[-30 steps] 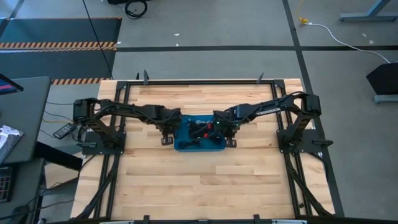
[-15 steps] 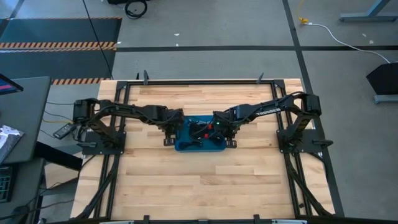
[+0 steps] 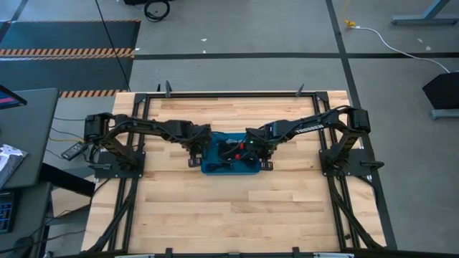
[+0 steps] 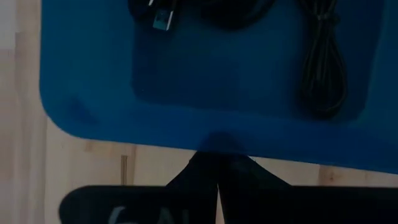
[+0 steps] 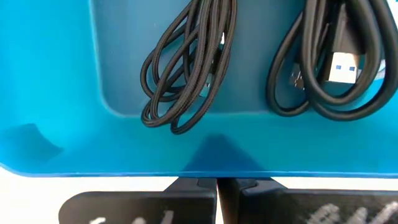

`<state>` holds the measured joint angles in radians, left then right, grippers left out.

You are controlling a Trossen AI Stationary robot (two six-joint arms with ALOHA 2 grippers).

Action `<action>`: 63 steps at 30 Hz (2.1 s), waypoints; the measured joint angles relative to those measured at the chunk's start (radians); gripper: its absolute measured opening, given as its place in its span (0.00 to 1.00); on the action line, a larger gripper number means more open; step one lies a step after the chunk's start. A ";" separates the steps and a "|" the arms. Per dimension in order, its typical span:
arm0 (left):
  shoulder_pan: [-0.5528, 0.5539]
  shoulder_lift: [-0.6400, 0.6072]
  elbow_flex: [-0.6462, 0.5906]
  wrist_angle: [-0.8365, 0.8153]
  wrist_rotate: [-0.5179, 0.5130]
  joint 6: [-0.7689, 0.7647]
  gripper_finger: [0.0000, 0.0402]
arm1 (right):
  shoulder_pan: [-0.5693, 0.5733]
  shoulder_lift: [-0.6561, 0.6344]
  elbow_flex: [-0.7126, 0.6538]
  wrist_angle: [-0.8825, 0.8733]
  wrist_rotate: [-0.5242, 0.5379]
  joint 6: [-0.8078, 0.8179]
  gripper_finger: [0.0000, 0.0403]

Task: Pick and place USB-C Cables
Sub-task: Move the blue bin to the center of the table, then return to Home Position

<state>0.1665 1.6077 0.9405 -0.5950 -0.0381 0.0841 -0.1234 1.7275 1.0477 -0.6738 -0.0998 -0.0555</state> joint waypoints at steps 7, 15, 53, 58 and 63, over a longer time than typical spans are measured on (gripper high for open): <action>0.011 0.000 0.000 -0.070 -0.012 -0.002 0.00 | 0.000 0.000 0.000 -0.041 0.016 -0.004 0.00; 0.014 0.000 0.000 -0.143 -0.041 -0.013 0.01 | 0.000 -0.009 0.000 -0.121 0.042 -0.004 0.00; -0.094 -0.818 -0.458 0.339 -0.054 -0.110 0.01 | 0.181 -1.126 -0.404 0.084 0.116 0.257 0.00; -0.114 -0.914 -0.538 0.477 -0.054 -0.100 0.01 | 0.203 -1.258 -0.496 0.180 0.131 0.234 0.00; -0.117 -1.015 -0.617 0.530 -0.054 -0.105 0.01 | 0.208 -1.389 -0.563 0.189 0.133 0.241 0.00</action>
<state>0.0498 0.5929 0.3232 -0.0648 -0.0921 -0.0204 0.0845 0.3388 0.4843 -0.4849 0.0334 0.1854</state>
